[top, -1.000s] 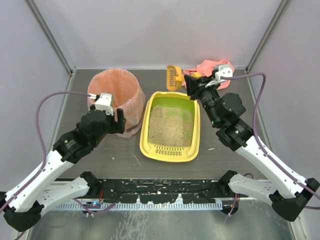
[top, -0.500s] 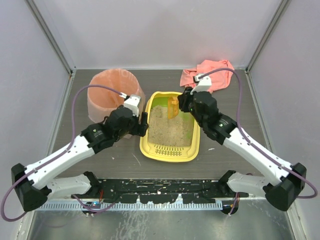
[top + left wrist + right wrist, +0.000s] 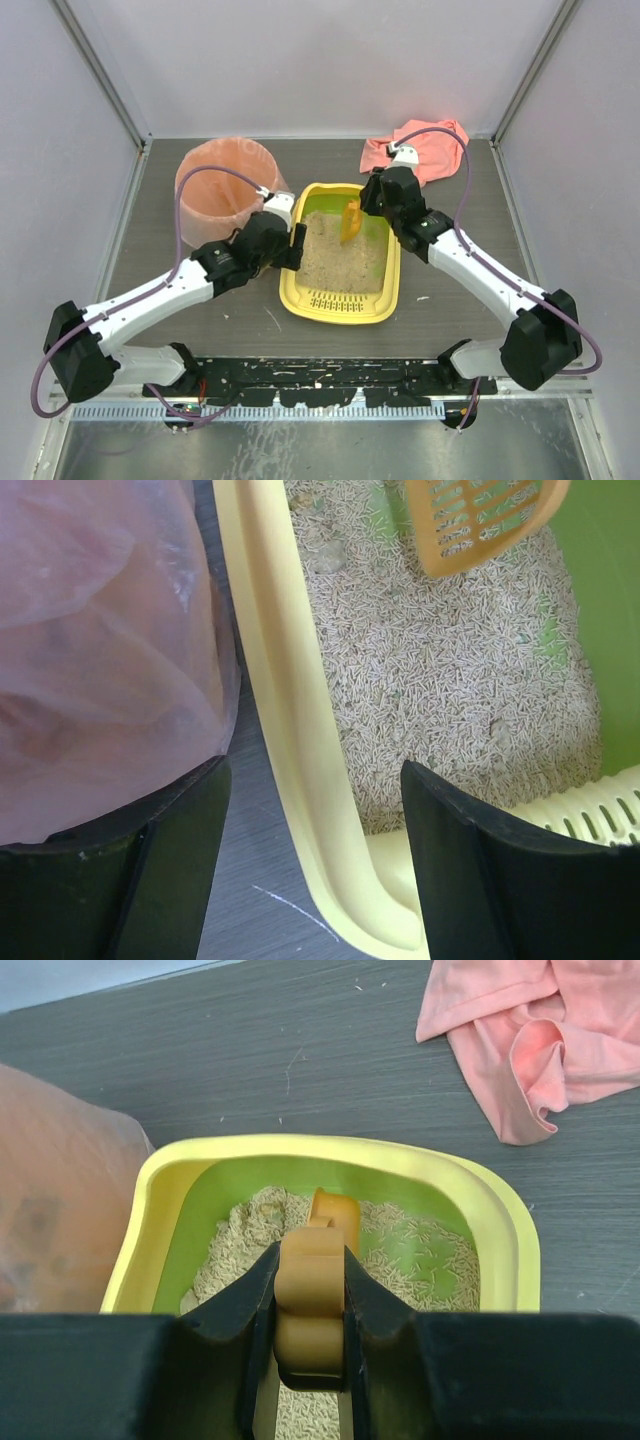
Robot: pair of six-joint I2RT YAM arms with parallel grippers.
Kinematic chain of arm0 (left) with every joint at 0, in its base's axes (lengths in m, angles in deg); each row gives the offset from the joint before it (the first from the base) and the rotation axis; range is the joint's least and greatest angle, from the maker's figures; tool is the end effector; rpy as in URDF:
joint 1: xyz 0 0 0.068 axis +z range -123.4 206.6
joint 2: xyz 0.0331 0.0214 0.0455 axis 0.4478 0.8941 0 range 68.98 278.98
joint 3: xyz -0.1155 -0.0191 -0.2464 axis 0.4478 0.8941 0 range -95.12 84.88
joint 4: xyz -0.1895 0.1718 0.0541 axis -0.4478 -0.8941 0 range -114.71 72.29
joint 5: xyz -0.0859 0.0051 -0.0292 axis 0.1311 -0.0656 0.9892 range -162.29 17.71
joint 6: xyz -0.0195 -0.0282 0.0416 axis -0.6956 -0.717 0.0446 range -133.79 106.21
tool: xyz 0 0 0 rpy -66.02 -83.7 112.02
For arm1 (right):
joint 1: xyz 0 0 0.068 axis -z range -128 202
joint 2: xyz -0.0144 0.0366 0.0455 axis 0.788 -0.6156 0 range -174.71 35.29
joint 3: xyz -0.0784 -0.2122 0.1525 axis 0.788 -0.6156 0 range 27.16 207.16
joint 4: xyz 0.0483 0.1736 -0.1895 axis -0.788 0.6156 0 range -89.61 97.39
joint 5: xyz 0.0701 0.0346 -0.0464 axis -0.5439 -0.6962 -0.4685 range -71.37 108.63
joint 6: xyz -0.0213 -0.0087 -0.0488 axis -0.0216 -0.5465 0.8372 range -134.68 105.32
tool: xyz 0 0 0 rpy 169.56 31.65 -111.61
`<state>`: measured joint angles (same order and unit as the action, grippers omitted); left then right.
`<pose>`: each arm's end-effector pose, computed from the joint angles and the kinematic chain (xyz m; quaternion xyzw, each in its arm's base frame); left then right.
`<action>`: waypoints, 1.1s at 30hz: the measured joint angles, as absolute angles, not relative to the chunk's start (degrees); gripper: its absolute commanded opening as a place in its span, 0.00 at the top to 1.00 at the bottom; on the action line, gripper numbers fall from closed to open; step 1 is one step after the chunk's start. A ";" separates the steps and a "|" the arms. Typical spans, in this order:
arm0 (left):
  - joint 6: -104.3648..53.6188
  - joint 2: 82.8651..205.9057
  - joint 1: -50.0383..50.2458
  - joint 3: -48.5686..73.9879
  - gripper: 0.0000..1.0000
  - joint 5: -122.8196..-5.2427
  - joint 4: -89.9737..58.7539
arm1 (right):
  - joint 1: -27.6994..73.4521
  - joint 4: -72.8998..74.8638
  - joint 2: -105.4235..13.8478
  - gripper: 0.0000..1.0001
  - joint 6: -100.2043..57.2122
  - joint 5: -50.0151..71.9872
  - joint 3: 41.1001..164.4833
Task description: Clean the litter box
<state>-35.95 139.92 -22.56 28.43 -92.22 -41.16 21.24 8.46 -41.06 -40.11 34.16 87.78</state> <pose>0.1863 -0.1970 0.2937 0.1329 0.8783 -0.1257 0.4418 0.2704 0.1497 0.3176 0.0351 0.8326 0.1550 0.5306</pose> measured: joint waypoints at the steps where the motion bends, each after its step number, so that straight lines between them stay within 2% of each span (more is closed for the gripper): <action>1: -35.97 140.75 -22.56 28.43 0.31 -92.19 -40.70 | 22.11 7.79 -41.55 0.99 -40.61 33.28 87.78; 10: -35.86 148.92 -22.56 28.48 0.41 -91.89 -39.01 | 27.10 2.43 -47.27 0.99 -45.27 23.97 87.67; 24: -33.85 151.92 -22.45 29.44 0.56 -90.09 -36.74 | 27.36 -2.05 -51.12 1.00 -46.06 23.23 86.47; 33: -32.38 152.51 -22.35 29.44 0.61 -90.01 -36.63 | 25.41 -11.93 -51.10 0.99 -53.73 20.93 79.01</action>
<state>-32.38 152.51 -22.35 29.44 -90.01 -36.63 25.41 -11.93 -51.10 -53.73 20.93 79.01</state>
